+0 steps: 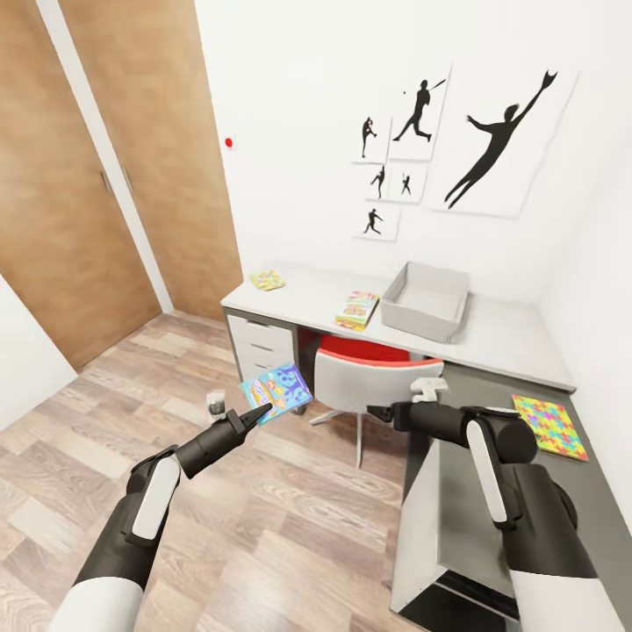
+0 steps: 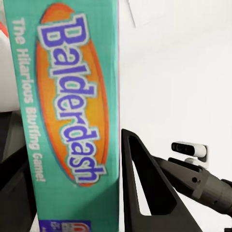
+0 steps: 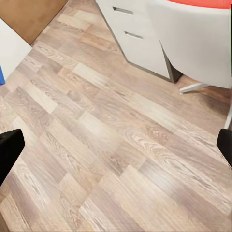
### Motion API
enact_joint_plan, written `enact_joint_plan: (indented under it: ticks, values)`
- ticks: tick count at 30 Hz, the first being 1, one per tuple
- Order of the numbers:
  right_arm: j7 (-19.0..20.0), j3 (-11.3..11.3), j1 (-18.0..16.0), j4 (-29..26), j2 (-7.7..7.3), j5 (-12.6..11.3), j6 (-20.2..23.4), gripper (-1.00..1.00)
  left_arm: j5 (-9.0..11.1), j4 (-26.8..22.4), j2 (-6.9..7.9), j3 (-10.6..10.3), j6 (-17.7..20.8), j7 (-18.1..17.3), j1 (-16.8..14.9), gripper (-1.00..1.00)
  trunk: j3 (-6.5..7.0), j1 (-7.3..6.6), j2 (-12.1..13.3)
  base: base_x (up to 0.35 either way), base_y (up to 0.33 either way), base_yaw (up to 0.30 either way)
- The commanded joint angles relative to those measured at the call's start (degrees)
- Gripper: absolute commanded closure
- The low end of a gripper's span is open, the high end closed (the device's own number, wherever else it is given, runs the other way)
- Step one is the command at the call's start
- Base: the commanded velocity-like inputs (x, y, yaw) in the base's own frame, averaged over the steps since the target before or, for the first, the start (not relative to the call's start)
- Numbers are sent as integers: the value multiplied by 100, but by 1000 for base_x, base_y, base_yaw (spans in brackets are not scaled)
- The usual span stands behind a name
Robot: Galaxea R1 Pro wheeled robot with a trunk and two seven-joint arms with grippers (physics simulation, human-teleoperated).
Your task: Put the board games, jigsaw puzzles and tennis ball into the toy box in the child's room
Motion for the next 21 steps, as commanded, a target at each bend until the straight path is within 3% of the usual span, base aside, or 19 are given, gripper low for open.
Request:
enact_joint_plan:
  ticks: [1, 12, 21]
  values:
    - [-3, -5, -6, -3, -1, -27, 35, -100, 20, -1, -6, 15, 40, -16, -5, 100, -11, 6, -11, 323, -30, 4]
    - [-3, -5, -5, -18, 1, -27, 35, -100, 20, -1, -6, 12, 40, -2, -5, 100, -11, 6, -11, 153, -20, 8]
    - [-9, 1, -11, -24, 4, -27, 35, -100, 13, -1, -6, 8, 40, 28, -5, 100, -11, 6, -11, 27, -4, 179]
